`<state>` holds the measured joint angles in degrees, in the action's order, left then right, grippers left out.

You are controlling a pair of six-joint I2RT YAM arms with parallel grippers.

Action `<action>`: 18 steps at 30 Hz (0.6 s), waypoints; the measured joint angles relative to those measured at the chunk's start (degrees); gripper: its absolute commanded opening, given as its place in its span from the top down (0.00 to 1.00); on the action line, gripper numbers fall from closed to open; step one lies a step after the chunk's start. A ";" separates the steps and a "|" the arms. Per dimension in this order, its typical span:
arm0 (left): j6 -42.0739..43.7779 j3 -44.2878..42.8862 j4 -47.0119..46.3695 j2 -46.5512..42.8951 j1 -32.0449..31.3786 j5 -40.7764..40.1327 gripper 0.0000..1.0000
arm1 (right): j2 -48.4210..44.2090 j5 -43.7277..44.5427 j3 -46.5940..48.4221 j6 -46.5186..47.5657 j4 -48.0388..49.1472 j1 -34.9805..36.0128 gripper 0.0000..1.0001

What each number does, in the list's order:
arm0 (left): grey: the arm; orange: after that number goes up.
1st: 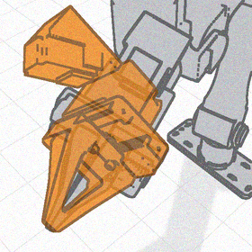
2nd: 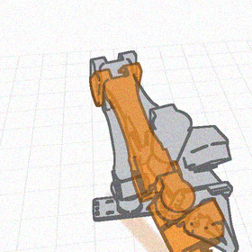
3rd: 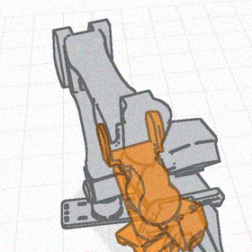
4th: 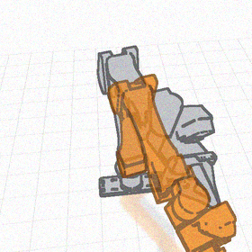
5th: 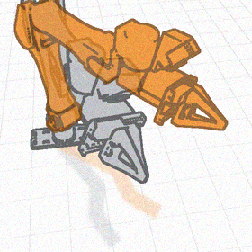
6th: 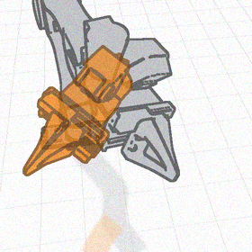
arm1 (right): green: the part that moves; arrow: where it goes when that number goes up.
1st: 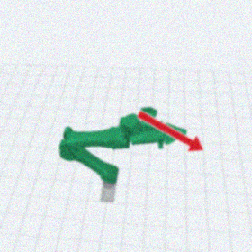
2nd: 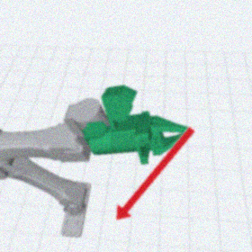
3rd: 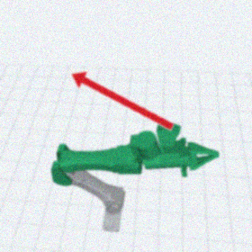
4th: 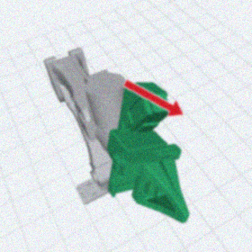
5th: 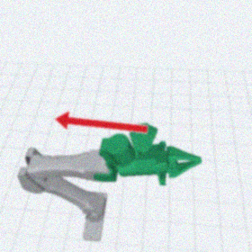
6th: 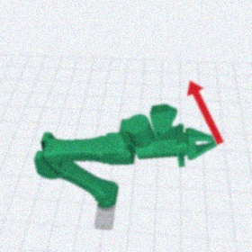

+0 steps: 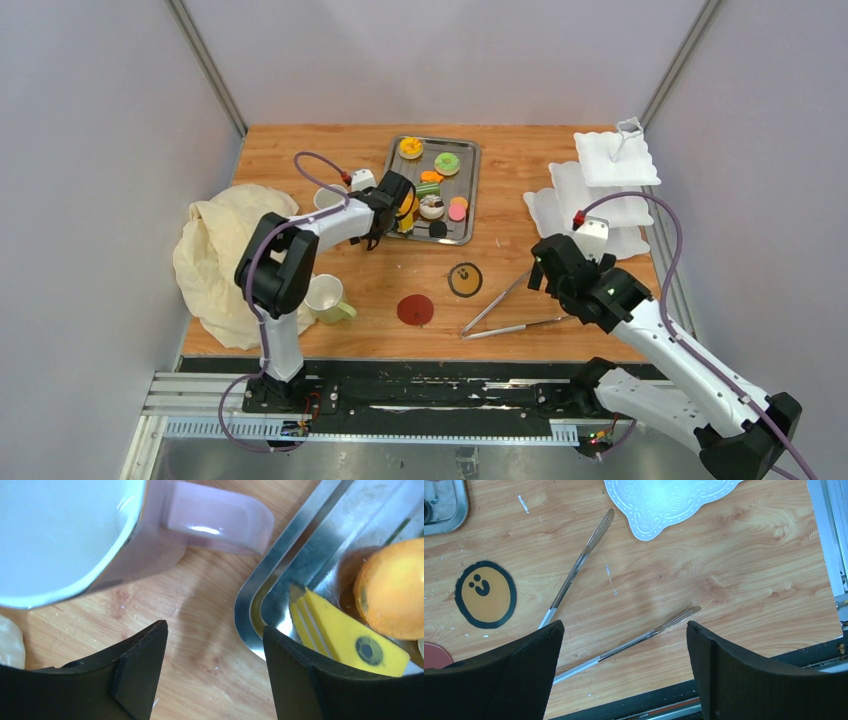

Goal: Serve the afternoon tea

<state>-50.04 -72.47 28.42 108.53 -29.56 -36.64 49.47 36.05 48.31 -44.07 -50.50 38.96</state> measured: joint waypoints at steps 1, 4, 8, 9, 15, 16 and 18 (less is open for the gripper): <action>-0.17 -0.17 0.00 0.39 0.28 0.00 0.26 | 0.20 -0.02 0.00 0.00 0.00 0.00 0.10; -0.63 -1.14 -0.07 1.99 1.18 0.00 0.26 | 0.55 -0.04 0.00 -0.02 0.00 0.00 0.09; -1.05 -3.37 0.35 4.48 1.88 -0.02 0.26 | 0.87 -0.04 0.00 -0.04 0.00 0.00 0.10; -1.16 -3.85 0.55 4.87 1.90 0.00 0.26 | 0.98 -0.04 0.00 -0.04 0.00 0.00 0.10; -2.40 -4.24 2.08 5.11 1.90 0.52 0.26 | 2.05 -0.04 0.00 -0.04 0.04 0.00 0.10; -2.62 -4.13 2.25 5.11 1.90 0.63 0.26 | 2.25 -0.04 0.00 -0.04 0.07 0.00 0.09; -3.37 -3.39 2.16 4.98 1.90 0.83 0.26 | 2.69 -0.07 0.02 -0.04 0.09 0.00 0.10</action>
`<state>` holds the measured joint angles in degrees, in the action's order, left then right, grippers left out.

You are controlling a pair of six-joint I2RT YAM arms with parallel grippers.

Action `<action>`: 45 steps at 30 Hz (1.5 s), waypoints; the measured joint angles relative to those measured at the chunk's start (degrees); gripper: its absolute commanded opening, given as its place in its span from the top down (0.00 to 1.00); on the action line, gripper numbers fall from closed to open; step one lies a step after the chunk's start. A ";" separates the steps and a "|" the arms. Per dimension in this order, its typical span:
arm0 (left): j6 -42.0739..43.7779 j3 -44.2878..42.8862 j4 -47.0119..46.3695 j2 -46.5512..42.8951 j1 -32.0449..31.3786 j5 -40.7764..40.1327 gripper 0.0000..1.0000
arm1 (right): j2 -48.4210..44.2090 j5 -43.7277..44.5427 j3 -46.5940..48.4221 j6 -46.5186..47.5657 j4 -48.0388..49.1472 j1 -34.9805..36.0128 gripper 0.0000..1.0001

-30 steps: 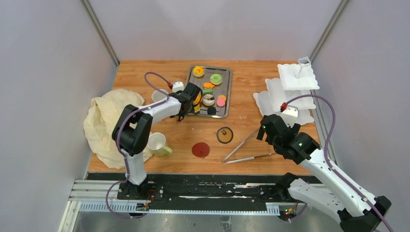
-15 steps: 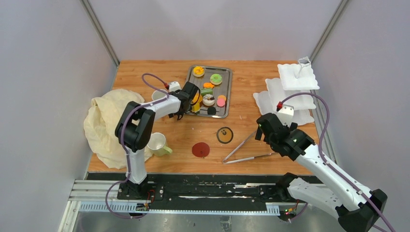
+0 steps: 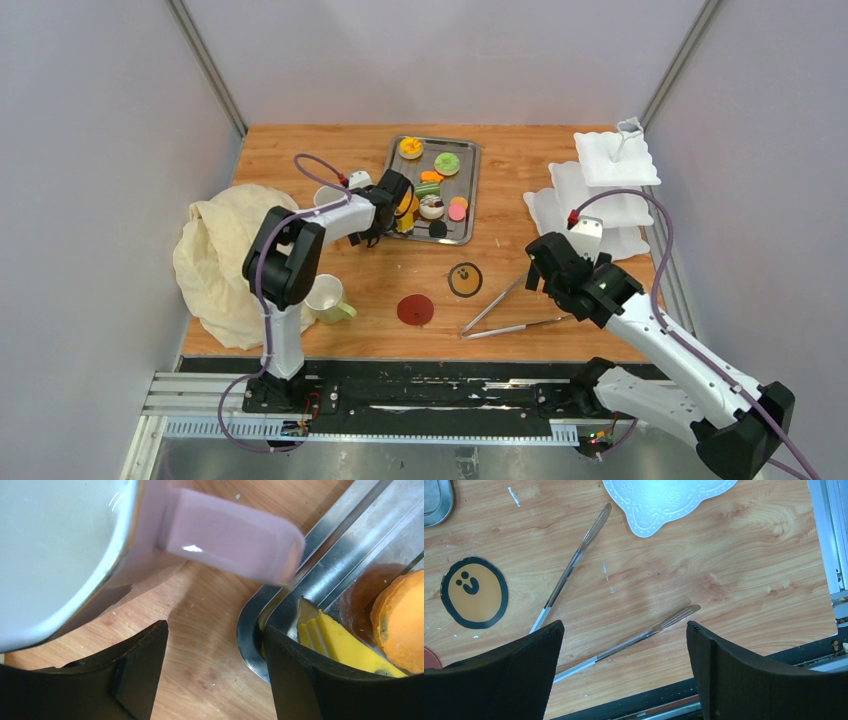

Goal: Serve the afternoon tea

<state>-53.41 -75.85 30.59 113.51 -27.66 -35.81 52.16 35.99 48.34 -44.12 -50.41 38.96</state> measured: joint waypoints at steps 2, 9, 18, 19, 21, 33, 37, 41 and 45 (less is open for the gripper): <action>-0.59 1.05 -0.50 -0.66 0.00 0.33 0.26 | 0.44 -0.02 0.02 0.00 0.00 0.00 0.10; -1.86 5.38 -2.08 -3.45 -0.17 0.92 0.26 | 1.25 -0.66 0.04 0.00 0.20 0.00 0.10; -1.20 7.89 0.44 -6.38 -2.16 0.48 0.21 | 1.09 -1.95 0.04 -1.92 -0.17 0.00 0.12; -0.79 8.28 1.31 -7.28 -2.58 0.35 0.20 | 1.27 -2.16 0.04 -3.04 -0.79 0.00 0.12; -0.02 8.83 2.69 -9.46 -3.23 0.04 0.18 | 2.19 -2.93 -0.02 -5.73 -2.03 0.00 0.13; 6.12 15.43 3.65 -32.48 -6.25 0.33 0.06 | 10.21 -14.38 -7.93 -22.71 -1.16 0.00 0.15; 10.32 19.56 0.52 -39.85 -8.13 5.57 0.03 | 10.12 -16.57 -11.32 -27.32 2.05 0.00 0.20; 13.51 21.51 -2.40 -45.55 -9.55 10.99 0.01 | 9.27 -18.12 -16.35 -30.67 6.67 0.00 0.27; 15.85 21.55 -4.20 -47.74 -9.90 14.67 0.00 | 8.92 -19.19 -18.88 -31.45 9.75 0.00 0.44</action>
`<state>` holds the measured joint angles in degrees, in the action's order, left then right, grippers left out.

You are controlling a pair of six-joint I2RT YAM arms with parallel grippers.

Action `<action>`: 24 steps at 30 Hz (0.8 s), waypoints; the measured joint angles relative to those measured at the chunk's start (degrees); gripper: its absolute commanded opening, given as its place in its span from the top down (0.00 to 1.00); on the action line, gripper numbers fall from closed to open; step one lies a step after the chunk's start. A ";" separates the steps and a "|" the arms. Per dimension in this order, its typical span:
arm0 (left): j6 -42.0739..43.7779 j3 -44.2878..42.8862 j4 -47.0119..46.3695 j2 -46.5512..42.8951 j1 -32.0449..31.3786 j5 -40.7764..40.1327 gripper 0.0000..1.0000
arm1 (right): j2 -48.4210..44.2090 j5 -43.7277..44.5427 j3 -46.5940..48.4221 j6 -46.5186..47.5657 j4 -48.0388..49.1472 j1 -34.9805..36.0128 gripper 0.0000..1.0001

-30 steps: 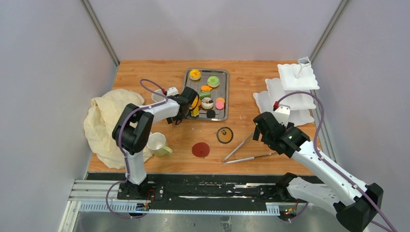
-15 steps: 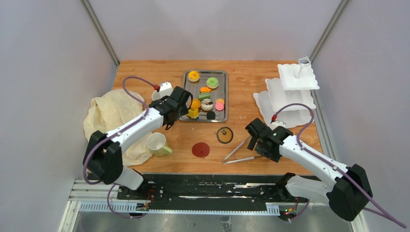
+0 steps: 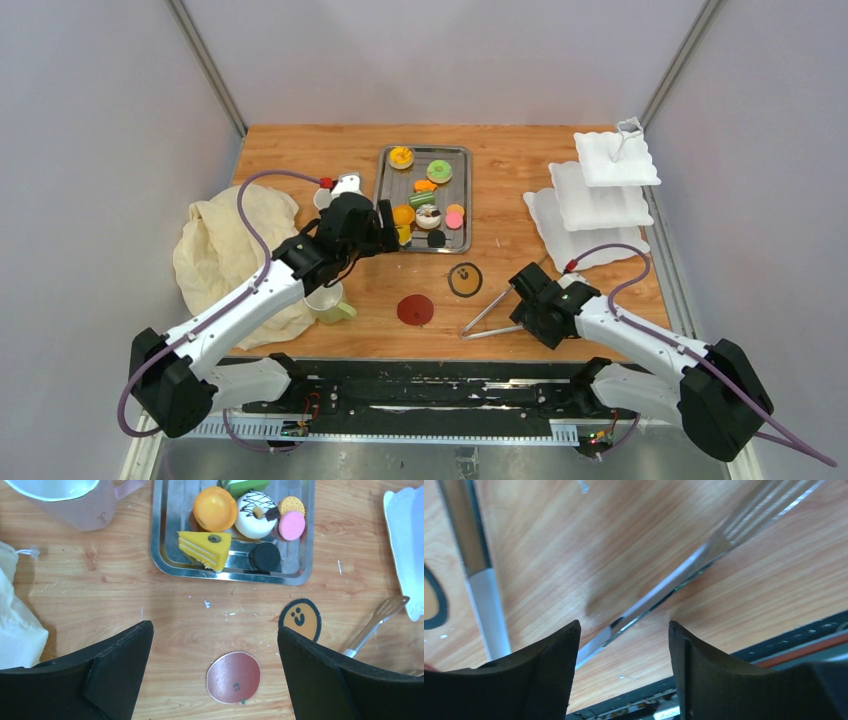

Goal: Serve the afternoon tea

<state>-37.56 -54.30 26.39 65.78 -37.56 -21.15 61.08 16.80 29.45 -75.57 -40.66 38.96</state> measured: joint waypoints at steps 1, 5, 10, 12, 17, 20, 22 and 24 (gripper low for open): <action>0.68 0.00 -0.20 -0.07 -0.02 0.70 0.00 | -0.07 -0.22 -0.02 -0.02 1.01 0.00 0.49; 2.69 -0.02 -0.31 0.00 -0.09 2.78 0.01 | -0.09 -0.50 -0.07 0.13 3.15 0.00 0.73; 5.33 -1.20 -0.11 0.24 -0.09 4.39 0.01 | -0.57 -0.50 -0.28 0.57 4.07 0.00 0.91; 6.23 -2.03 0.09 0.24 -0.09 4.63 0.02 | -0.63 -0.72 -0.28 1.36 4.50 0.00 0.98; 8.66 -5.49 1.29 0.24 -0.09 5.38 0.02 | -0.57 -1.81 0.09 4.70 4.87 0.00 0.99; 9.99 -7.52 2.10 0.22 -0.07 5.75 0.02 | 0.17 -3.08 1.86 8.15 4.02 0.00 0.99; 10.99 -8.79 2.89 0.22 -0.09 5.92 0.02 | 0.94 -3.93 4.15 12.15 3.45 0.00 0.99; 11.91 -9.68 3.39 0.22 -0.09 5.99 0.02 | 1.70 -4.83 6.62 17.22 1.99 0.02 0.99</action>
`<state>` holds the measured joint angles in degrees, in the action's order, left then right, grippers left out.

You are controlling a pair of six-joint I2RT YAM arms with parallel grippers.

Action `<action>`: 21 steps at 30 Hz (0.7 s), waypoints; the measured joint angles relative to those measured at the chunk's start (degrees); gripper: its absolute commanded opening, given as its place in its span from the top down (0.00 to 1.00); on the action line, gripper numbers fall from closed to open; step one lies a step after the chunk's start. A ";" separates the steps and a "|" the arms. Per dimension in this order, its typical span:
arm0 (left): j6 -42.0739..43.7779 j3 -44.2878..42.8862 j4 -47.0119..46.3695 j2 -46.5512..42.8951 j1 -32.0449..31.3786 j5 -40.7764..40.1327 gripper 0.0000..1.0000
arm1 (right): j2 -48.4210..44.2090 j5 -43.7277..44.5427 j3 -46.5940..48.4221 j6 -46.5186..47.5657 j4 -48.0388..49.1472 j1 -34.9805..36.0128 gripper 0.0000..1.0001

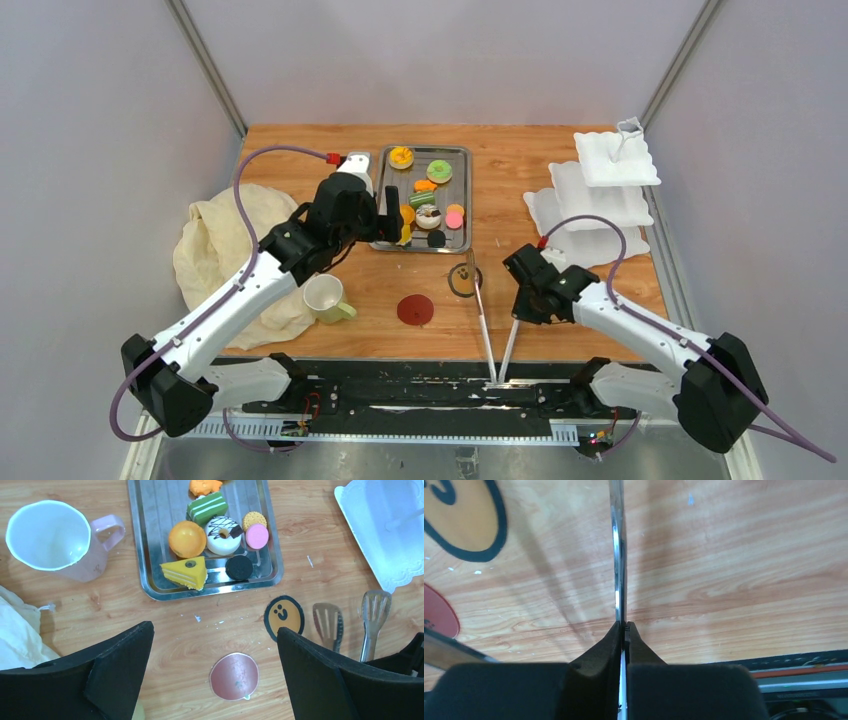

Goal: Serve the afternoon tea

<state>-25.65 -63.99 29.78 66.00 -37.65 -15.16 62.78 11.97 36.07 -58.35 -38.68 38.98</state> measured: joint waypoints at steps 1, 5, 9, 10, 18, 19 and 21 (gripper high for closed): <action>0.44 -0.33 0.22 -0.04 0.00 0.02 0.02 | 0.59 0.02 1.42 2.99 -0.61 0.09 0.99; 1.66 -0.92 0.70 -0.13 0.00 0.07 0.02 | 3.58 2.56 7.78 16.02 -2.62 0.15 0.99; 1.99 -0.94 1.11 -0.13 0.00 0.68 0.02 | 9.42 5.22 14.19 28.89 -3.43 -0.70 0.99; 2.08 -0.94 1.20 -0.11 0.00 0.87 0.02 | 11.32 5.29 15.56 31.61 -3.61 -1.22 0.99; 2.10 -0.92 2.19 -0.11 0.00 2.12 0.02 | 26.36 5.79 20.41 44.09 -5.20 -4.04 0.99; 2.10 -0.90 2.21 -0.13 0.00 2.21 0.02 | 26.86 5.73 20.41 44.78 -5.40 -4.48 0.99; 2.08 -0.74 2.34 -0.17 0.00 2.40 0.02 | 27.02 5.62 20.41 45.75 -5.44 -5.62 0.99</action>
<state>-23.57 -64.73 32.12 65.82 -37.65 -12.75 89.80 17.58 56.49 -12.60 -44.12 33.36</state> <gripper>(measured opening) 0.981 0.014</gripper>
